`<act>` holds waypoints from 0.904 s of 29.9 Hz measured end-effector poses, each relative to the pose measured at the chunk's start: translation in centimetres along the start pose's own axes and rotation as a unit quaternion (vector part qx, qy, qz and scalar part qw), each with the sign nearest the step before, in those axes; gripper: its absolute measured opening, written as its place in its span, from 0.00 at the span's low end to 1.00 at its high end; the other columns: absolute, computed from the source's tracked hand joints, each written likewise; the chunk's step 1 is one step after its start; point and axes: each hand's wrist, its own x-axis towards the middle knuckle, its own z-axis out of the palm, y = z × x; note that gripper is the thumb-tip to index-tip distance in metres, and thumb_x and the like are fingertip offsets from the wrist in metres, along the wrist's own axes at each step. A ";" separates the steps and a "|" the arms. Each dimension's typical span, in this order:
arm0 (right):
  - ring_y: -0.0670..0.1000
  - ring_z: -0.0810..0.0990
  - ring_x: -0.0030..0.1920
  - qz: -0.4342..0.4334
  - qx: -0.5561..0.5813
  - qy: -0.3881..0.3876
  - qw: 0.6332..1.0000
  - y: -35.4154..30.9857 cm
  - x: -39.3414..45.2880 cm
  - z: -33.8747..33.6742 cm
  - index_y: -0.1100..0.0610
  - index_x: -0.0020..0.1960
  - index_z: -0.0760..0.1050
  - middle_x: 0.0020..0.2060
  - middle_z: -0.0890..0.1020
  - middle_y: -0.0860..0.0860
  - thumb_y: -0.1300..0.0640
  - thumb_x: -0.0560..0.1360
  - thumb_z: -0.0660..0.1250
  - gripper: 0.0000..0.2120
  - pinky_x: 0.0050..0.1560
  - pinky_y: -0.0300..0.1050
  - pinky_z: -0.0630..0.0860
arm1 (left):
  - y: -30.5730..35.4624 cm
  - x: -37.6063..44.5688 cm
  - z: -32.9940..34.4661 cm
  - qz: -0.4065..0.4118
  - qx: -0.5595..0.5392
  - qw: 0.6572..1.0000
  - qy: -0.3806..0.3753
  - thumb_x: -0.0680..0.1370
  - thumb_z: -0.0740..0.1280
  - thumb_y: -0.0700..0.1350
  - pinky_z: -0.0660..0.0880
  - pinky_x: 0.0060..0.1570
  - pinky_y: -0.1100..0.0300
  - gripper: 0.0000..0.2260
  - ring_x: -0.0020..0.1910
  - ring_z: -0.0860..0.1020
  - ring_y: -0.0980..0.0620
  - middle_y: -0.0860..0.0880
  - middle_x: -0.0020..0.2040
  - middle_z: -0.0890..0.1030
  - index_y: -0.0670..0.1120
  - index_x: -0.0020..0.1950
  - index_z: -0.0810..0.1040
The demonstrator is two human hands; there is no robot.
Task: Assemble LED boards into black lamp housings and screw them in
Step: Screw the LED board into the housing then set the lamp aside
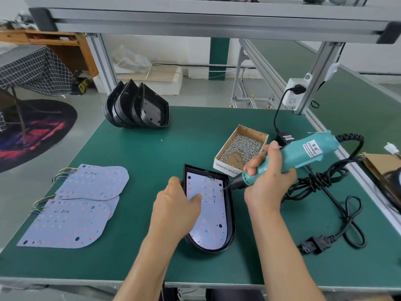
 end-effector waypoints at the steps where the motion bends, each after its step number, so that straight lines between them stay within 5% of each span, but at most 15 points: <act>1: 0.52 0.65 0.22 -0.001 -0.002 0.000 1.000 0.0 0.0 0.1 0.50 0.35 0.79 0.25 0.73 0.54 0.50 0.74 0.73 0.10 0.30 0.43 0.70 | 0.0 0.0 0.0 0.000 0.000 1.000 0.001 0.79 0.70 0.54 0.80 0.47 0.47 0.15 0.43 0.81 0.43 0.48 0.46 0.78 0.46 0.54 0.70; 27: 0.52 0.65 0.22 -0.027 -0.021 -0.032 0.999 0.2 -0.5 0.0 0.47 0.33 0.76 0.23 0.72 0.52 0.49 0.74 0.72 0.11 0.31 0.44 0.68 | 0.0 0.2 0.3 0.005 0.010 1.000 0.012 0.79 0.69 0.53 0.79 0.45 0.49 0.15 0.44 0.80 0.45 0.49 0.45 0.77 0.46 0.54 0.69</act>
